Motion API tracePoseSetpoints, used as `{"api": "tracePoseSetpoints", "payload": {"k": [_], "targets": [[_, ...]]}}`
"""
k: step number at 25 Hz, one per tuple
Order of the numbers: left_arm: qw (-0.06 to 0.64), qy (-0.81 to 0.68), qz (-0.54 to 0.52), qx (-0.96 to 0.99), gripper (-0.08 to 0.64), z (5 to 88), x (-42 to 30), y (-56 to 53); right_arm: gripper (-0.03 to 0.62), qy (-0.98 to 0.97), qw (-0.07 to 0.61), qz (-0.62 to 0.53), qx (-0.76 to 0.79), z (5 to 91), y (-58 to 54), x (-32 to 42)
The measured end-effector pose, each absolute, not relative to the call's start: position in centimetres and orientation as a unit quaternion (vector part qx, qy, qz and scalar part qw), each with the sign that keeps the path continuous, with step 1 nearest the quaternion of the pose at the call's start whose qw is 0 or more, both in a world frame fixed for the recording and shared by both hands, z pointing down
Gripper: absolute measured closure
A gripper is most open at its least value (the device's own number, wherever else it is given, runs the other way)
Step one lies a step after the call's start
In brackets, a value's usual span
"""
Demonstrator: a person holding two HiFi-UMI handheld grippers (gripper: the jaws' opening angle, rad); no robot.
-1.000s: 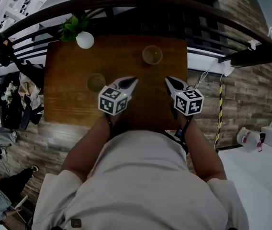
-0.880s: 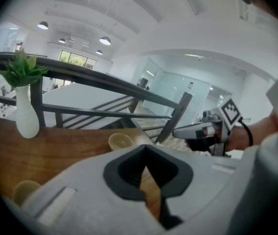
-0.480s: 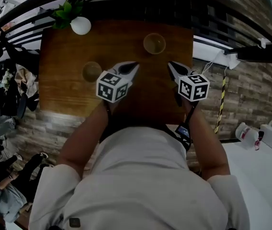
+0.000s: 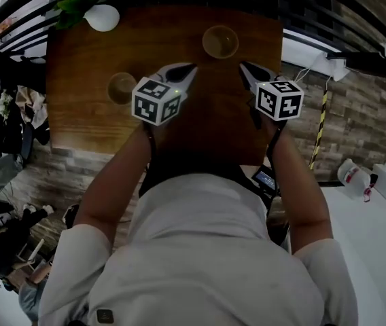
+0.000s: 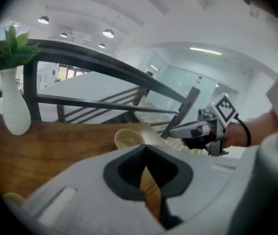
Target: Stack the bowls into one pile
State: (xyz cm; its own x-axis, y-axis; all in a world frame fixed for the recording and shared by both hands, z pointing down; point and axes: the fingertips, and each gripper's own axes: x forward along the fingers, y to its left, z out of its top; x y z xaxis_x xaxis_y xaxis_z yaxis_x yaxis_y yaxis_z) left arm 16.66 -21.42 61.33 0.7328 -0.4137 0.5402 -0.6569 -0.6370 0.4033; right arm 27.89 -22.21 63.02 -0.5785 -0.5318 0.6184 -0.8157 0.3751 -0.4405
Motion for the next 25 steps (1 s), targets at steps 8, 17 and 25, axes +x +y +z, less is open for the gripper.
{"api": "tracePoseSetpoints", "payload": {"k": [8, 17, 25], "targets": [[0.310, -0.300, 0.211, 0.877, 0.557, 64.8, 17.4, -23.5, 0.553, -0.797, 0.197, 0.390, 0.417, 66.4, -24.8, 28.3], [0.318, -0.284, 0.221, 0.877, 0.557, 68.0, 19.2, -25.4, 0.520, -0.783, 0.201, 0.411, 0.422, 70.2, -27.9, 29.3], [0.331, -0.284, 0.228, 0.870, 0.557, 70.4, 19.2, -26.7, 0.494, -0.775, 0.205, 0.423, 0.423, 72.5, -29.2, 29.6]]}}
